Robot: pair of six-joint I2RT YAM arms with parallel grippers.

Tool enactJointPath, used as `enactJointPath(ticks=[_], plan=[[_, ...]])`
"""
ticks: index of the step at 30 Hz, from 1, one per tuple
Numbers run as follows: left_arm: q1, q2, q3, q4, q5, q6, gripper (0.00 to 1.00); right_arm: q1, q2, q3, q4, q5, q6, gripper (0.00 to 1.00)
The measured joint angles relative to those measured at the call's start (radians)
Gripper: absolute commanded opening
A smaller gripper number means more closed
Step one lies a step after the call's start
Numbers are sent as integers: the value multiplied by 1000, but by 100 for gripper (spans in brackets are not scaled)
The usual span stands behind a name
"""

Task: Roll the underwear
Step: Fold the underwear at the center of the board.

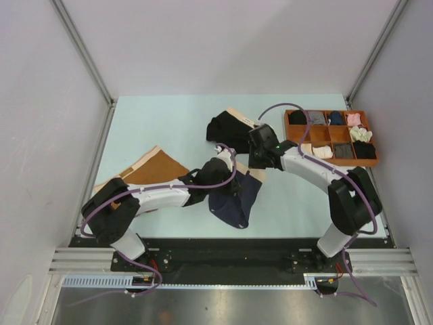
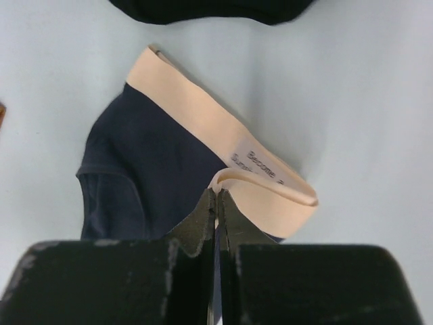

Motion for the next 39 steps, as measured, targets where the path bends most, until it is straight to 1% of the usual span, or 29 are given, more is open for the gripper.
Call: enactJointPath(ticks=[8,16,26,34,39], plan=[[94,-57,-27,-60,21,35,0,55,177,181,-27,26,10,0],[166,-86,-45,-103,34,79,0,91,266,305,-71,50,14,0],[241,-88,-57,-131,33,124,0,100,382,417,-108,48,15,0],[261,-88,-57,-150,28,159,0,103,418,470,-135,45,14,0],[293,-88,-57,-159,27,176,0,104,459,501,-138,37,14,0]])
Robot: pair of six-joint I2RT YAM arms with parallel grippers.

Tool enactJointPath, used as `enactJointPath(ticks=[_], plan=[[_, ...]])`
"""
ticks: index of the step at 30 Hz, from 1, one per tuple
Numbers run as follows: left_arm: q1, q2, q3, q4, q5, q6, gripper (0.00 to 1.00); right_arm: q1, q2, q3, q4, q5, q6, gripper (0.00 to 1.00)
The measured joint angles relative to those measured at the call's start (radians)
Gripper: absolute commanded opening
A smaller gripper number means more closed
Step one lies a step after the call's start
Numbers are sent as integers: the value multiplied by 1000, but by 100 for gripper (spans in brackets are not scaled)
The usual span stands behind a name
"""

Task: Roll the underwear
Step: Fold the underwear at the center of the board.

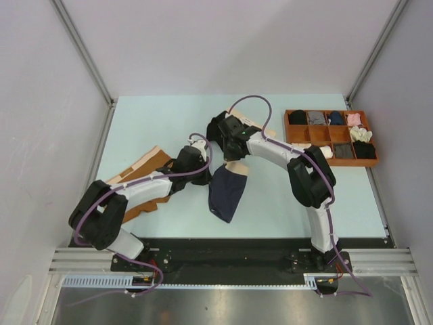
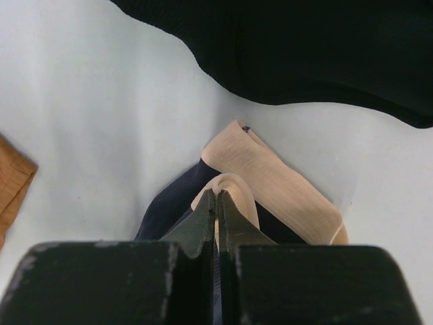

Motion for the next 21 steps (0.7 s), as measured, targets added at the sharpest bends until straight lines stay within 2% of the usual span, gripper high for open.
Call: enactJointPath(ticks=[17,18,19,21], plan=[[35,64,16,3,29,45,0,0,41,26,-8,0,-3,0],[35,68,17,5,28,46,0,0,42,29,-9,2,-4,2],[36,72,18,6,28,49,0,0,43,33,-10,2,-4,14],[37,79,19,10,28,54,0,-2,47,45,-13,2,-7,29]])
